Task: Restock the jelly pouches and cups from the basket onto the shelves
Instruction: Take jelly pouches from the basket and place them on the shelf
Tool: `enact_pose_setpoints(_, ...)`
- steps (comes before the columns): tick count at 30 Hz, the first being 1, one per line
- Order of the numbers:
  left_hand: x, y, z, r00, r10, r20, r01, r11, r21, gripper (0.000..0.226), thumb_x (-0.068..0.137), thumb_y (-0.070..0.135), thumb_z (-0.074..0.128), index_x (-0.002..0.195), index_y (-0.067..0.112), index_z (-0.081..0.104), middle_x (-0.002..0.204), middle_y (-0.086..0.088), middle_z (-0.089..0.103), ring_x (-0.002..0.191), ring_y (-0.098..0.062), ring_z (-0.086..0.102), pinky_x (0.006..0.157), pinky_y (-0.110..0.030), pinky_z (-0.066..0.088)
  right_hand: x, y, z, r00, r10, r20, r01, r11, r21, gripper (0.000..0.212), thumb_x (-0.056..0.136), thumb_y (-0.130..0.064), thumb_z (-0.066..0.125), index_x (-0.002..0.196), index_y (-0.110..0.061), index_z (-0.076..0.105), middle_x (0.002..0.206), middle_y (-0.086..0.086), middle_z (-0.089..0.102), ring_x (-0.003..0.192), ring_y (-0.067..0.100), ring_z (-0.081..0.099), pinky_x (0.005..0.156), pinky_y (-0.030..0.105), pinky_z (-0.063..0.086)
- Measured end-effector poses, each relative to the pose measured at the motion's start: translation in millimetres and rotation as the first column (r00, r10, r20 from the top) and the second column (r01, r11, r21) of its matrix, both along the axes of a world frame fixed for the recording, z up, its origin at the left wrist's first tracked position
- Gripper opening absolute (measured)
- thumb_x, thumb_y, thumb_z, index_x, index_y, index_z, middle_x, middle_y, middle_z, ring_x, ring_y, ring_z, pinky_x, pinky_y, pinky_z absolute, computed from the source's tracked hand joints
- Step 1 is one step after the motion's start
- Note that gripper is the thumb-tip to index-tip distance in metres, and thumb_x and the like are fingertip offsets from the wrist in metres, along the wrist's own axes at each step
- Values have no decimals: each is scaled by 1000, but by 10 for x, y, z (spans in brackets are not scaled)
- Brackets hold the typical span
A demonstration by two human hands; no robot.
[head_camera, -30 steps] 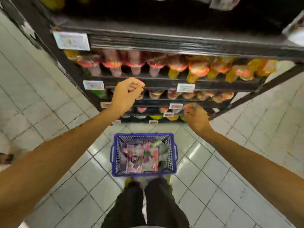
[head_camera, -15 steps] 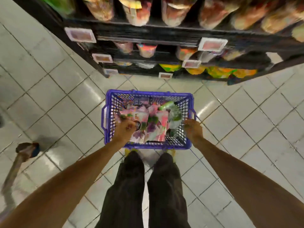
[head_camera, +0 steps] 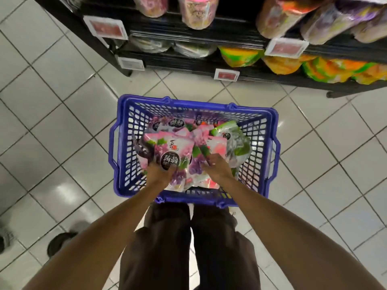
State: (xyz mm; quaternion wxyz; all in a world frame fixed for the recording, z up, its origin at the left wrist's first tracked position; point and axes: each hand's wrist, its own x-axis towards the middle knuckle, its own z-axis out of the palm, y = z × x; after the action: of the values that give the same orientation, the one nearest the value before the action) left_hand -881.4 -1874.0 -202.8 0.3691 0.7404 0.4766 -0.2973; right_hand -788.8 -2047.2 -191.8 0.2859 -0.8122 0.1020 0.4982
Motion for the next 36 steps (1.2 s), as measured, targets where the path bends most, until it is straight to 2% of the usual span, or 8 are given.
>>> enact_pose_setpoints(7,-5,263,-168,981,121,-151,-132,989,-65,67,70,48,83,114,0,66,101,-13,69,100,-29,66,81,-33,52,-118,133,-198,982,-101,-160,120,986,117,49,77,-19,82,119,-11,57,107,6,64,86,17,62,63,9,46)
enact_pose_setpoints(11,17,239,150,947,300,-115,-319,918,-235,57,70,43,84,110,6,68,104,-11,71,92,-27,67,85,-38,57,-85,-3,0,939,-226,-260,260,960,104,55,79,-17,81,126,-5,58,122,10,62,112,24,58,78,25,43)
enact_pose_setpoints(16,118,158,996,891,454,-9,-433,843,-320,41,73,35,83,100,8,70,81,-2,73,61,-13,65,47,-20,50,-28,-259,834,898,-364,-247,424,866,266,6,85,3,68,90,4,64,89,23,66,74,24,56,68,29,46)
enact_pose_setpoints(20,290,86,2021,894,438,97,-374,847,-377,30,77,27,81,98,7,71,84,-16,72,74,-24,62,74,-39,53,91,-458,1840,809,-534,-246,588,728,352,7,87,1,65,83,-3,63,82,13,67,83,27,61,87,45,48)
enact_pose_setpoints(23,462,3,2859,903,368,221,-249,868,-430,34,80,17,79,110,5,68,85,-16,70,59,-12,61,51,-25,50,205,-583,2603,777,-595,-206,622,675,396,8,87,-4,68,83,-11,69,86,14,67,91,33,58,101,55,42)
enact_pose_setpoints(29,819,-239,4488,825,368,429,-146,872,-467,58,73,12,84,126,13,61,115,-10,72,106,-28,68,94,-45,54,493,-769,4194,729,-683,-35,589,601,541,15,85,-8,70,77,-20,74,83,11,72,83,31,62,88,51,50)
enact_pose_setpoints(33,969,-400,5365,726,469,503,-180,835,-519,55,75,10,81,126,9,61,117,-14,71,94,-23,71,78,-34,59,603,-845,5162,678,-734,44,531,531,660,7,78,-21,78,74,-26,76,76,-1,74,76,17,68,79,36,50)
enact_pose_setpoints(36,1105,-457,5935,668,487,563,-136,823,-551,65,61,28,86,121,16,65,112,-9,73,103,-29,69,82,-42,59,702,-925,5700,661,-747,64,455,468,758,38,59,-34,84,92,-17,74,90,7,75,87,23,71,81,39,56)
